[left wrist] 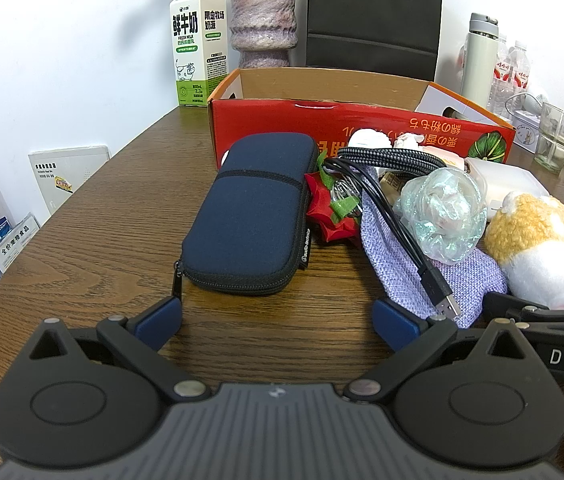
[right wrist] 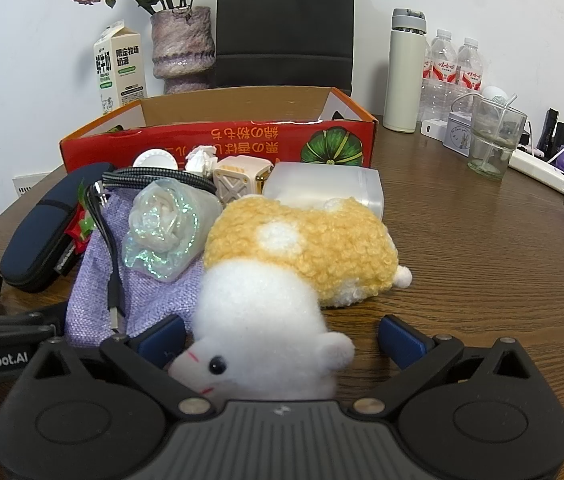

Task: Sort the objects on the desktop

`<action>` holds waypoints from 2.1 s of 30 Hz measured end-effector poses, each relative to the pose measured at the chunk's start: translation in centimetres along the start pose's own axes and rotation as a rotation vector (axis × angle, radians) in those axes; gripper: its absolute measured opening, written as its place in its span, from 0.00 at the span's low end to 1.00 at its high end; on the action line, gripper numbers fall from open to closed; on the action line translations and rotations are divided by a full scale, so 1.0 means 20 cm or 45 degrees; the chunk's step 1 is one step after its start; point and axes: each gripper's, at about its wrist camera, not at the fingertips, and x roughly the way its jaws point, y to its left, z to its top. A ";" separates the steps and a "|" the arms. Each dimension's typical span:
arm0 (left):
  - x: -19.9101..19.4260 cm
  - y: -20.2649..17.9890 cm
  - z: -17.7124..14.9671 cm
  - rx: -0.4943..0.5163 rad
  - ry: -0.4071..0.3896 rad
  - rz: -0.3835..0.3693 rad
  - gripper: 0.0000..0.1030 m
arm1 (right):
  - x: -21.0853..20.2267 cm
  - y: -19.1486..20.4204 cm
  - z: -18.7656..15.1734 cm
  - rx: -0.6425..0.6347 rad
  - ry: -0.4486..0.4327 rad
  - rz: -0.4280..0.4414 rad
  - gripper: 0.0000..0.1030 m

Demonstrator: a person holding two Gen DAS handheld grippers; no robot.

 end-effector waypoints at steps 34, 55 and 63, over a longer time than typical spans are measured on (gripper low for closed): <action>0.01 0.00 0.00 -0.005 -0.001 0.004 1.00 | -0.02 0.01 -0.02 -0.002 -0.001 -0.011 1.00; 0.04 0.17 0.25 0.055 -0.200 -0.131 0.90 | -0.18 -0.14 -0.01 0.056 -0.188 0.126 1.00; 0.17 0.17 0.22 0.021 -0.104 -0.162 0.70 | -0.06 -0.18 0.05 0.048 -0.118 0.183 0.81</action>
